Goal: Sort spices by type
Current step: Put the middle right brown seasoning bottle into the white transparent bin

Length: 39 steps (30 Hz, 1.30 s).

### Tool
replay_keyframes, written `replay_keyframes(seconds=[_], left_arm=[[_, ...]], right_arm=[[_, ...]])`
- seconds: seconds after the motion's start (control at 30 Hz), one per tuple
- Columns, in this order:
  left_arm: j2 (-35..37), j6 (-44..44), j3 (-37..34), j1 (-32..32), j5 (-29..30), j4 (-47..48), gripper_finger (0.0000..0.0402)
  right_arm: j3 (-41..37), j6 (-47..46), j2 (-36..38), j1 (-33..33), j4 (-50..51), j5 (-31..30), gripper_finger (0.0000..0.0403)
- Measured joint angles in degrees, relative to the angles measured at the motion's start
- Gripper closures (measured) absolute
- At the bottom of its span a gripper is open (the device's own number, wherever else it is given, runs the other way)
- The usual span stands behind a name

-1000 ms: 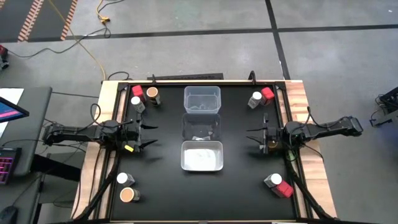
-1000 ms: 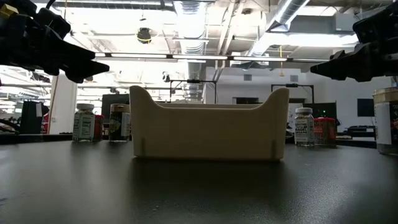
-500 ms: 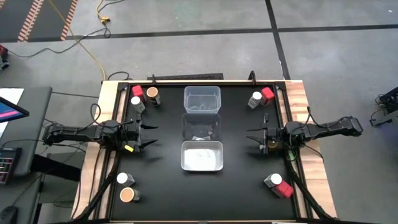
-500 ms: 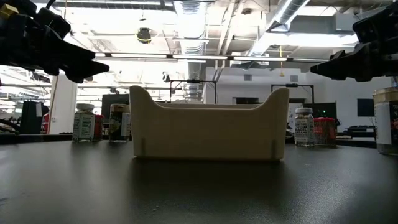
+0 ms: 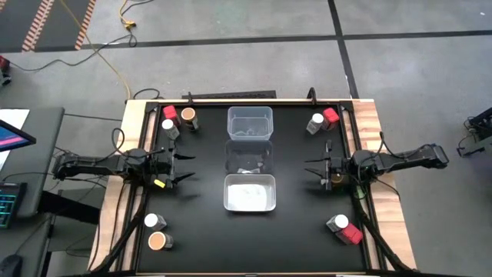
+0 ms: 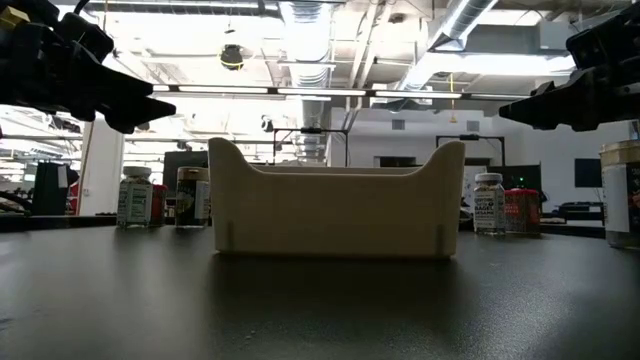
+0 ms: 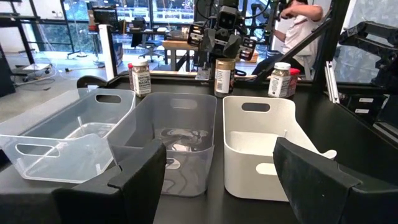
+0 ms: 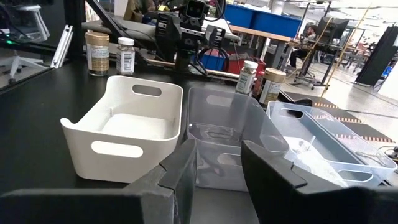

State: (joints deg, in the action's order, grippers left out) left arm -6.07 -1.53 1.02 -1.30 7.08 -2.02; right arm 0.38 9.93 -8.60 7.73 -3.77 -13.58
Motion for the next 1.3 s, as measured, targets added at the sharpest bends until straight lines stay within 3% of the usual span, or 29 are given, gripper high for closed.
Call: replay_keyframes(seconds=[0.4, 0.77, 1.3], left_arm=[[0.0, 0.0, 0.0, 0.0, 0.0, 0.0, 0.0116], [0.0, 0.0, 0.0, 0.0, 0.0, 0.0, 0.0116], [0.0, 0.0, 0.0, 0.0, 0.0, 0.0, 0.0116]], right_arm=[[0.0, -2.0, 0.0, 0.0, 0.3, 0.0, 0.0235], [0.0, -2.0, 0.0, 0.0, 0.4, 0.0, 0.016], [0.0, -4.1, 0.0, 0.0, 0.3, -0.1, 0.0162]])
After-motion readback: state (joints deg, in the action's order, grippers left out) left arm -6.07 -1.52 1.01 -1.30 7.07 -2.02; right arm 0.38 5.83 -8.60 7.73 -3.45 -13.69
